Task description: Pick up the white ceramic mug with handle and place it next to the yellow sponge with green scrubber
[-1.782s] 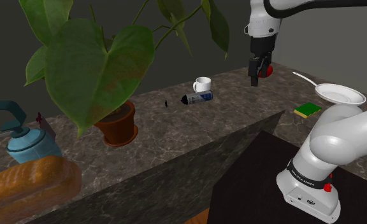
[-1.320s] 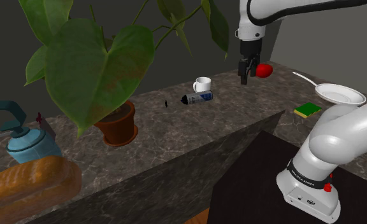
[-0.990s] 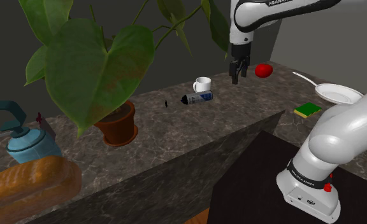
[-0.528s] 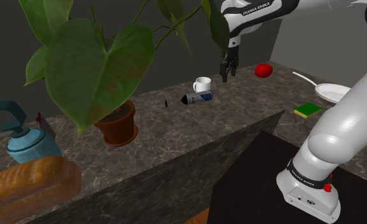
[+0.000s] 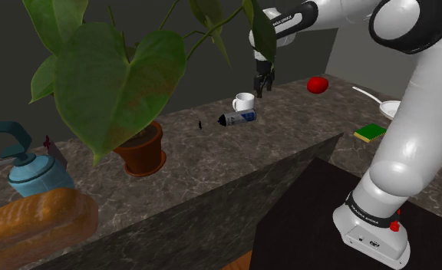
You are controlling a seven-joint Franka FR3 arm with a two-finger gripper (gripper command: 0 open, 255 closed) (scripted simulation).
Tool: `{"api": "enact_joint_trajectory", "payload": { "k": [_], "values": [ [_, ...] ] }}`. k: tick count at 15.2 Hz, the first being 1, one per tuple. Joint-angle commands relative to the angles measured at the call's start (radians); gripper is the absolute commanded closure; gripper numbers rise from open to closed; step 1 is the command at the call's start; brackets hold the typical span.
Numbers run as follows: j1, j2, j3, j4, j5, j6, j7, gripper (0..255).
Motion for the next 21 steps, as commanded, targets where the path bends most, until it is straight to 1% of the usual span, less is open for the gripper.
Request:
{"api": "enact_joint_trajectory", "payload": {
  "k": [1, 4, 7, 11, 12, 19, 21],
  "values": [
    [-0.010, 0.083, -0.003, 0.082, 0.018, 0.004, -0.023, 0],
    [-0.031, 0.204, -0.005, 0.216, 0.044, -0.003, -0.054, 0],
    [-0.055, 0.332, -0.002, 0.371, 0.070, -0.026, -0.081, 0],
    [-0.095, 0.526, 0.008, 0.634, 0.100, -0.088, -0.107, 0],
    [-0.098, 0.540, 0.009, 0.654, 0.101, -0.093, -0.108, 0],
    [-0.096, 0.550, 0.011, 0.568, 0.104, 0.002, -0.111, 0],
    [-0.096, 0.550, 0.011, 0.568, 0.104, 0.003, -0.111, 0]
  ]
}}
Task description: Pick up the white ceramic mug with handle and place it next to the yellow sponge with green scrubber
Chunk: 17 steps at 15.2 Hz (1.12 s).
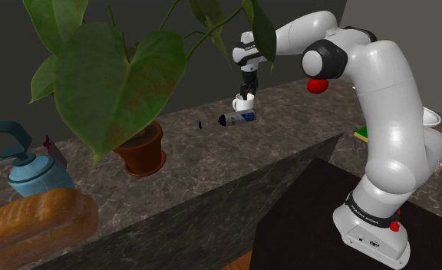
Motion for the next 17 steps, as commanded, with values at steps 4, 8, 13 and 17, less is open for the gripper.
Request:
{"api": "enact_joint_trajectory", "payload": {
  "k": [4, 8, 13, 17],
  "values": [
    [0.000, 0.002, 0.000, -0.001, 0.000, 0.003, 0.000, 0],
    [0.000, 0.002, 0.000, -0.001, 0.000, 0.003, 0.000, 255],
    [0.000, 0.002, 0.000, -0.001, 0.000, 0.003, 0.000, 255],
    [0.000, -0.002, 0.000, 0.006, 0.000, -0.007, 0.000, 255]
  ]
}}
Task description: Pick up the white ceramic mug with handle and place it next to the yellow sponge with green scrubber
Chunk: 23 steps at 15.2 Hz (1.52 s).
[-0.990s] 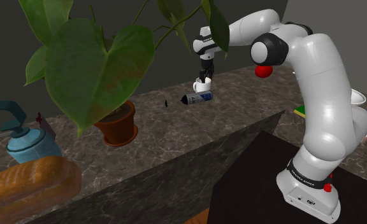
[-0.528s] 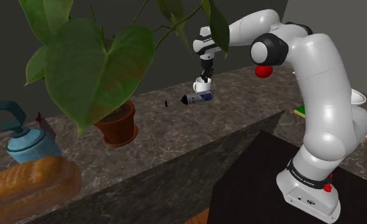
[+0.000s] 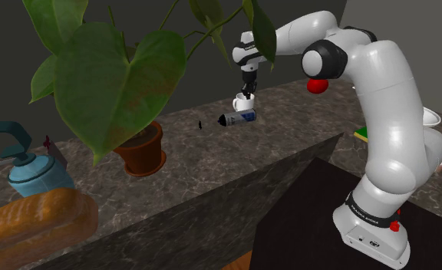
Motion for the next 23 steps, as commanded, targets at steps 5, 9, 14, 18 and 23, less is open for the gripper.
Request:
{"api": "enact_joint_trajectory", "payload": {
  "k": [5, 9, 14, 18, 23],
  "values": [
    [-0.001, -0.018, -0.002, 0.045, -0.003, -0.063, 0.001, 255],
    [-0.003, -0.026, -0.003, 0.086, -0.005, -0.111, 0.002, 255],
    [-0.006, -0.030, -0.004, 0.147, -0.006, -0.176, 0.003, 255],
    [-0.010, -0.027, -0.005, 0.206, -0.006, -0.232, 0.003, 255],
    [-0.017, -0.014, -0.004, 0.297, -0.005, -0.309, 0.004, 255]
  ]
}}
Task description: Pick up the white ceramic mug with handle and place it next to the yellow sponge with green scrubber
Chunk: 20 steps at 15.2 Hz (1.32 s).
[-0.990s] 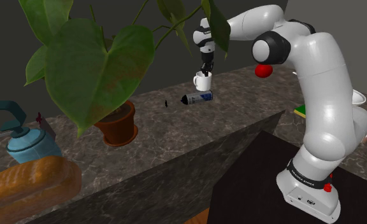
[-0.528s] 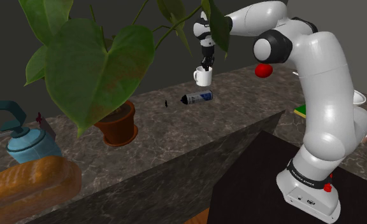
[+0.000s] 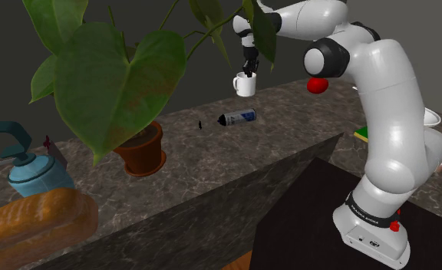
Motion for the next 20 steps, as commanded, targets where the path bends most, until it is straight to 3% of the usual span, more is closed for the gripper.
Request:
{"api": "enact_joint_trajectory", "payload": {
  "k": [1, 9, 11, 13, 20],
  "values": [
    [-0.002, 0.006, 0.000, 0.040, 0.001, -0.034, 0.001, 255],
    [-0.025, 0.080, 0.004, 0.274, 0.009, -0.193, 0.004, 255],
    [-0.024, -0.050, -0.009, 0.052, -0.004, -0.102, -0.029, 255],
    [-0.031, -0.139, -0.021, -0.092, -0.015, -0.046, -0.059, 255],
    [-0.079, -0.354, -0.064, -0.418, -0.049, 0.069, -0.166, 255]
  ]
}}
